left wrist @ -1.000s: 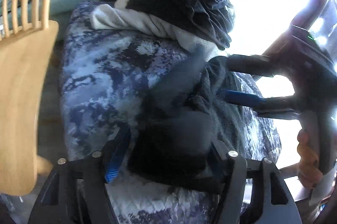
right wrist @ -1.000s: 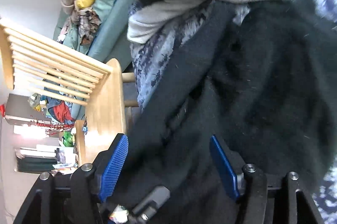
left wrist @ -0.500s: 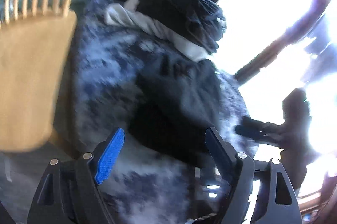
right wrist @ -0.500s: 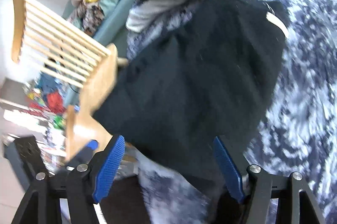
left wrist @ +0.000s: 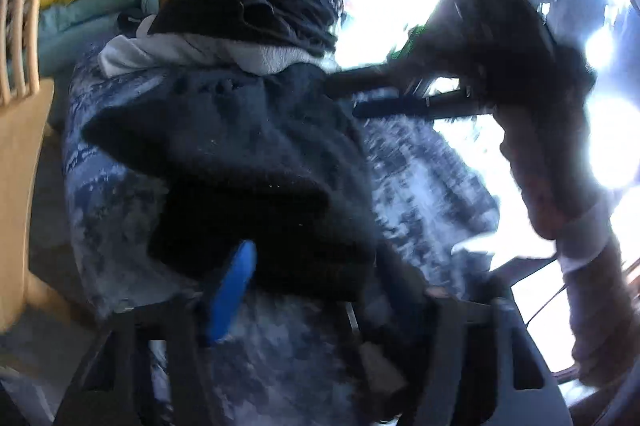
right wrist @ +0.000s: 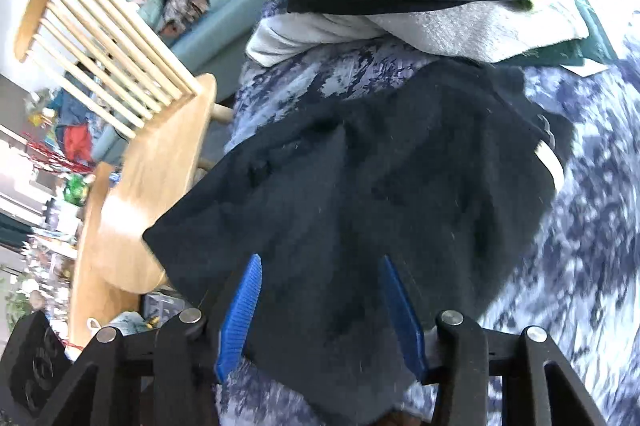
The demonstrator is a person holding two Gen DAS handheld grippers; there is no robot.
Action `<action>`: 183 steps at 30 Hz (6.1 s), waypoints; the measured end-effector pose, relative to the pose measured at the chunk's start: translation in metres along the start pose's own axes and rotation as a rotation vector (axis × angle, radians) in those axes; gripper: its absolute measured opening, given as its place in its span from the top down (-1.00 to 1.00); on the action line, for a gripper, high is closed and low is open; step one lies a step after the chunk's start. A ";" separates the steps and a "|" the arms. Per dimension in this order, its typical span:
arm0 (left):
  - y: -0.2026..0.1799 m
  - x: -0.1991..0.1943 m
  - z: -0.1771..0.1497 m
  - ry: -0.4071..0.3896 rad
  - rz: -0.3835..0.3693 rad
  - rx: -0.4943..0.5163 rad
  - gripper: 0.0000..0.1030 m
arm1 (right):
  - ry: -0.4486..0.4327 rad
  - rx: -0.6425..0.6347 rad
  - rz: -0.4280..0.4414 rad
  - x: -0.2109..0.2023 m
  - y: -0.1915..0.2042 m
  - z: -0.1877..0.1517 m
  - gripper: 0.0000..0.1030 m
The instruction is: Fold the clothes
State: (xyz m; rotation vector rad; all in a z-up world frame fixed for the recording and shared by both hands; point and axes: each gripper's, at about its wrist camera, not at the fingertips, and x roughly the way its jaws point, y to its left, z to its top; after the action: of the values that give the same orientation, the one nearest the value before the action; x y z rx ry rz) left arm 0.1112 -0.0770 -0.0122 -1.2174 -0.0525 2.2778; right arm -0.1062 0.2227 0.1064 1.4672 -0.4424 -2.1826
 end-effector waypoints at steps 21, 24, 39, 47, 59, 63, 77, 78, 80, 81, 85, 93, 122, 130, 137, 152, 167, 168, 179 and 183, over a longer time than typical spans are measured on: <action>0.026 -0.024 0.038 -0.029 -0.149 -0.079 0.10 | 0.124 -0.032 -0.065 0.093 -0.015 0.053 -0.04; 0.024 -0.011 0.062 -0.035 -0.021 -0.059 0.07 | 0.140 -0.026 -0.063 0.103 -0.013 0.059 -0.08; 0.108 0.007 0.060 0.176 -0.238 -0.694 -0.61 | 0.122 -0.049 -0.139 0.051 -0.019 0.071 -0.07; 0.115 0.017 0.037 0.219 -0.217 -0.830 -0.73 | 0.125 -0.057 -0.344 0.026 -0.055 0.083 -0.18; 0.109 0.049 0.060 0.188 -0.200 -0.772 0.53 | 0.146 -0.053 -0.383 0.082 -0.061 0.100 0.30; 0.127 0.052 0.047 0.187 -0.174 -0.823 0.56 | 0.132 0.024 -0.337 0.092 -0.074 0.109 0.40; 0.123 0.032 0.043 0.164 -0.195 -0.816 -0.17 | 0.121 -0.020 -0.458 0.109 -0.061 0.106 0.39; 0.114 0.022 0.042 0.155 -0.216 -0.792 -0.54 | 0.126 -0.015 -0.458 0.109 -0.061 0.107 0.39; 0.098 0.005 0.035 0.134 -0.231 -0.760 -0.66 | 0.133 0.000 -0.450 0.111 -0.062 0.108 0.39; 0.089 -0.002 0.031 0.126 -0.228 -0.748 -0.66 | 0.134 0.010 -0.446 0.111 -0.063 0.109 0.38; 0.066 0.005 0.018 0.157 -0.195 -0.717 -0.50 | 0.138 0.017 -0.449 0.110 -0.063 0.111 0.38; 0.045 0.054 0.008 0.242 -0.257 -0.766 -0.01 | 0.170 0.040 -0.396 0.109 -0.073 0.120 0.37; 0.043 0.087 -0.020 0.263 -0.238 -0.851 0.90 | 0.003 0.041 -0.280 0.045 -0.044 0.096 0.10; 0.045 0.088 -0.025 0.242 -0.274 -0.876 0.89 | 0.134 -0.274 -0.113 0.037 0.048 -0.009 0.05; 0.043 0.089 -0.025 0.213 -0.256 -0.880 0.89 | 0.217 -0.389 -0.269 0.086 0.076 -0.027 0.18; 0.066 0.059 -0.035 0.087 -0.295 -0.996 -0.55 | 0.149 -0.088 -0.073 0.035 0.028 -0.025 -0.41; 0.054 0.084 -0.021 -0.059 -0.453 -1.202 -0.86 | 0.044 0.492 0.376 0.032 -0.085 -0.102 -0.71; 0.054 0.088 -0.016 -0.068 -0.463 -1.218 -0.87 | 0.048 0.494 0.374 0.036 -0.083 -0.101 -0.72; 0.064 0.077 -0.022 -0.130 -0.450 -1.286 -0.91 | 0.039 0.453 0.308 0.028 -0.065 -0.090 0.27; 0.062 0.080 -0.031 -0.146 -0.473 -1.346 -0.91 | 0.029 0.451 0.330 0.025 -0.055 -0.080 0.31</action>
State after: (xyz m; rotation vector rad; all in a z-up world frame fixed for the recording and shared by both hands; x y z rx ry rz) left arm 0.0723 -0.0970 -0.1085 -1.3227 -1.9214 1.7551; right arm -0.0516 0.2549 0.0287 1.5100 -1.1385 -1.8702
